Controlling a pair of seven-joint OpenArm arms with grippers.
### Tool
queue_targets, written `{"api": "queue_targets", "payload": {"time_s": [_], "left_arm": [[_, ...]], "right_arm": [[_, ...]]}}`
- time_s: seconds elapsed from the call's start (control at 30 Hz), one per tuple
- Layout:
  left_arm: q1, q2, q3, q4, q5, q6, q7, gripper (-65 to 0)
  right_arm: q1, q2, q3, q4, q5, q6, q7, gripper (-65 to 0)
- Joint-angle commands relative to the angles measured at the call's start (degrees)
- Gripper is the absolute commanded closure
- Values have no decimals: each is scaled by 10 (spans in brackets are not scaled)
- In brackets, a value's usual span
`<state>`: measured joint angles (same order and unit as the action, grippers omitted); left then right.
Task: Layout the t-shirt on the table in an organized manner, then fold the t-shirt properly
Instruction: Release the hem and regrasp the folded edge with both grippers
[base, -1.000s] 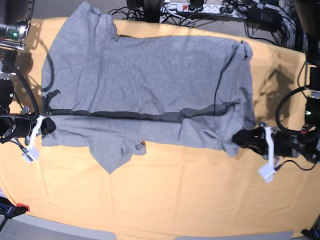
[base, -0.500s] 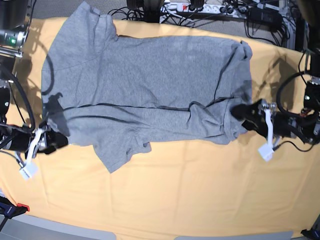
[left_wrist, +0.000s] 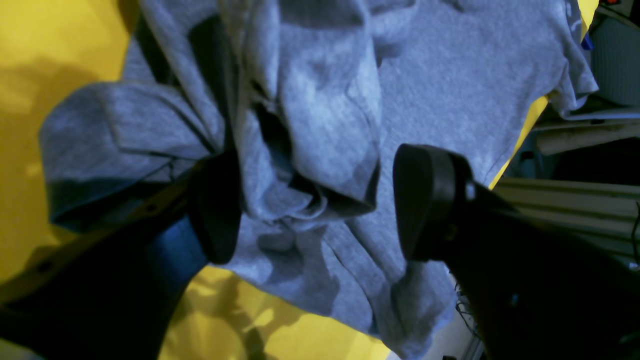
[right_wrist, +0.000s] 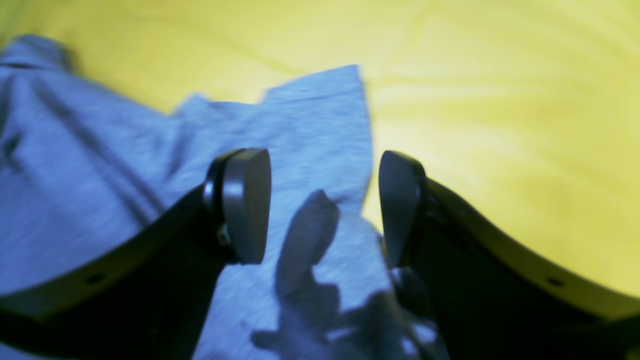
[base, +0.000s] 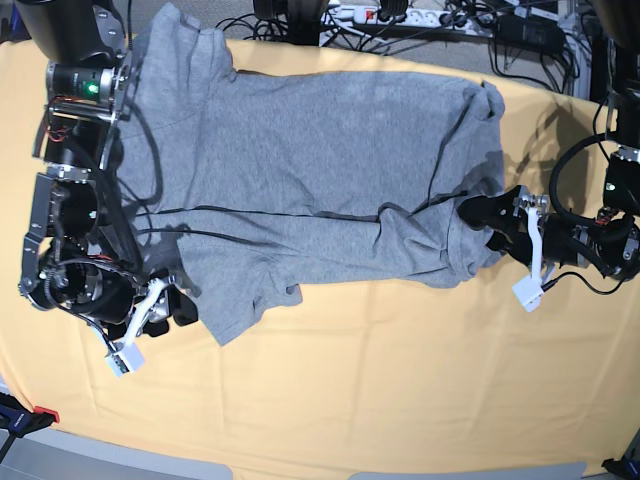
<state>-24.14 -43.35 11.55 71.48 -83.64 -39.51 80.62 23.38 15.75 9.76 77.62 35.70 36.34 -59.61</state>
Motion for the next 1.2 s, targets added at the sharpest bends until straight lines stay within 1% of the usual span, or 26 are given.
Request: {"api": "queue_targets", "payload": {"time_s": [0.0, 0.07, 0.13, 0.2, 0.33, 0.43, 0.5, 0.53, 0.67, 0.7, 0.73, 0.77, 0.83, 0.87, 1.17], "left_arm": [[-14, -11, -7, 7, -14, -3, -6, -471], [-14, -11, -7, 7, -14, -3, -6, -471], [-14, -11, -7, 7, -14, -3, -6, -471], [-14, -11, -7, 7, -14, -3, -6, -471], [-14, -11, -7, 7, -14, -3, -6, -471], [-14, -11, -7, 7, -14, -3, -6, -471], [-14, -11, -7, 7, -14, -3, -6, -471], [-14, -11, -7, 7, -14, -3, -6, -471], [-14, -11, -7, 7, -14, -3, -6, -471], [-14, -11, -7, 7, -14, -3, -6, -471], [-14, -11, -7, 7, -14, -3, -6, -471], [-14, -11, -7, 7, -14, -3, -6, -471], [-14, -11, -7, 7, -14, -3, -6, -471], [-14, -11, -7, 7, -14, -3, -6, -471], [-14, -11, -7, 7, -14, -4, -6, -471]], "right_arm": [[18, 0, 3, 9, -4, -8, 23, -362], [19, -11, 3, -2, -17, -24, 31, -363], [19, -20, 3, -29, -17, -30, 41, -363], [21, -27, 3, -68, -17, -29, 50, -363], [23, -34, 3, -142, -11, -12, 66, -363], [22, -36, 3, -182, -17, -19, 79, -363], [22, -37, 3, -206, -19, -18, 89, -363], [22, -37, 3, -215, -13, -12, 90, -363], [23, -46, 3, -219, 19, 36, 84, -357], [24, -47, 3, -219, 24, 37, 85, -336], [27, -48, 3, -219, 28, 37, 84, -291], [31, -49, 3, -219, 33, 37, 84, -224], [43, -49, 3, -219, 32, 37, 85, -60], [50, -49, 3, -219, 31, 37, 84, 0], [153, -35, 3, -218, 29, 37, 84, 0]]}}
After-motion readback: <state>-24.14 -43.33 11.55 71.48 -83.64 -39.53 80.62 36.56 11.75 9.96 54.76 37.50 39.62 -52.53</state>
